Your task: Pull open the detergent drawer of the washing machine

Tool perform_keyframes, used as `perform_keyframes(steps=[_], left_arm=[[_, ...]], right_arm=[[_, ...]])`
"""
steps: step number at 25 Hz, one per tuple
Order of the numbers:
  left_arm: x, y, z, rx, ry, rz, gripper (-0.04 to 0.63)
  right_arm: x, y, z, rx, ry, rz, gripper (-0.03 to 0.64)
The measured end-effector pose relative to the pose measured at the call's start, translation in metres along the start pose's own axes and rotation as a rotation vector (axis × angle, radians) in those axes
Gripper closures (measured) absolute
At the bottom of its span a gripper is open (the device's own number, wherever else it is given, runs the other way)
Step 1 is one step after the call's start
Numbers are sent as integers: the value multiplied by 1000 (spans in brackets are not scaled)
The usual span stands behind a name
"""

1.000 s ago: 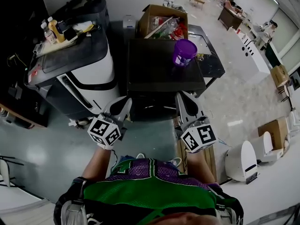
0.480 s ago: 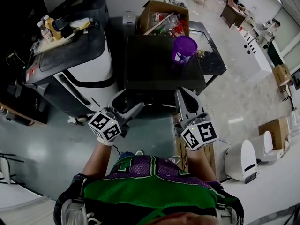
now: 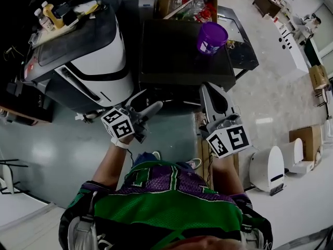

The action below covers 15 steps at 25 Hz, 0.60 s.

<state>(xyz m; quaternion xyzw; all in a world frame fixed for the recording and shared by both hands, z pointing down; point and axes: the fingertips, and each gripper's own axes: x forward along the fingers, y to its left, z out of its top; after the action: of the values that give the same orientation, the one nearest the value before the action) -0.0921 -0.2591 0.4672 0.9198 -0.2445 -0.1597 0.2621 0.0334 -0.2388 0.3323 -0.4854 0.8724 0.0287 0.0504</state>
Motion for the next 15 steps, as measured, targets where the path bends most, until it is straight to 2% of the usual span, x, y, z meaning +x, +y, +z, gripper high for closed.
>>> perform_keyframes(steps=[3, 9, 12, 15], left_arm=[[1, 17, -19, -60, 12, 4, 249], [5, 53, -58, -132, 32, 38, 250], [7, 70, -75, -152, 34, 25, 249], [12, 85, -96, -158, 75, 7, 249]], right_arm=[[6, -3, -4, -5, 9, 11, 615], [13, -8, -17, 5, 35, 18, 615], [14, -11, -25, 0, 54, 19, 615], [14, -16, -31, -4, 66, 11, 615]])
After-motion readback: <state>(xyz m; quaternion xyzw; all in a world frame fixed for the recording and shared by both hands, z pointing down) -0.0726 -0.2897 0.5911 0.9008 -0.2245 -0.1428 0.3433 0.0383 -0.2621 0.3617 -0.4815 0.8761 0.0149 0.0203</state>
